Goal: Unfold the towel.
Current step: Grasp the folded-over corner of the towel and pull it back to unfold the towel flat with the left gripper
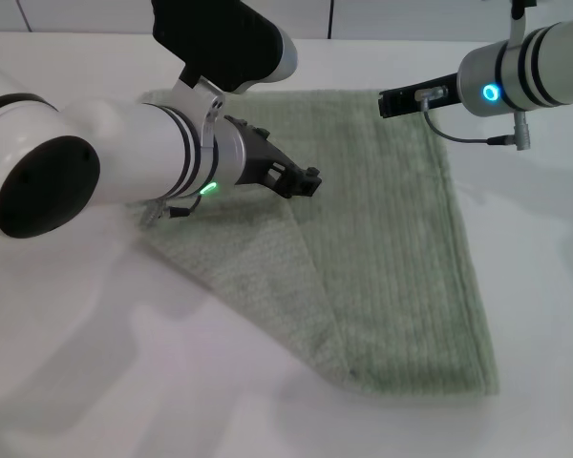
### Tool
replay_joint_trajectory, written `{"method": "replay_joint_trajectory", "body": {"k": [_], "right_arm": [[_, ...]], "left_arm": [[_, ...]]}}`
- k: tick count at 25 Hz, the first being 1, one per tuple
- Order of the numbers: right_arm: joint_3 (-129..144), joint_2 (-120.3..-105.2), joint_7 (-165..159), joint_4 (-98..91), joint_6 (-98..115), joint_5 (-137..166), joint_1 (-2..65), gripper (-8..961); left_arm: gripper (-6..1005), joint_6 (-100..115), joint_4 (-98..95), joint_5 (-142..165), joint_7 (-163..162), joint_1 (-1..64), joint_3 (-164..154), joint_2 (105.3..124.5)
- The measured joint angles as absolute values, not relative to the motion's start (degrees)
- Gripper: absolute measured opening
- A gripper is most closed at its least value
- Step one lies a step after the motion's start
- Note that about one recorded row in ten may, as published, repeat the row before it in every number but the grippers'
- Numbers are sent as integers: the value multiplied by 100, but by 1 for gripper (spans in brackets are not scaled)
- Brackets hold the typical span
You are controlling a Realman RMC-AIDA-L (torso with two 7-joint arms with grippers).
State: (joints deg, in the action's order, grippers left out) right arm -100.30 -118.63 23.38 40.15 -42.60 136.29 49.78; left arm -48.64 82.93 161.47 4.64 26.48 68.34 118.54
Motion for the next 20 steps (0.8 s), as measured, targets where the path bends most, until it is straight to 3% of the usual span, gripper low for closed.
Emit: {"method": "replay_joint_trajectory", "body": {"k": [20], "right_arm": [[-10029, -11856, 2337, 4228, -4467, 13623, 4984, -1]], "left_arm": [[797, -4959, 8526, 16199, 492, 2528, 6838, 11844]]}}
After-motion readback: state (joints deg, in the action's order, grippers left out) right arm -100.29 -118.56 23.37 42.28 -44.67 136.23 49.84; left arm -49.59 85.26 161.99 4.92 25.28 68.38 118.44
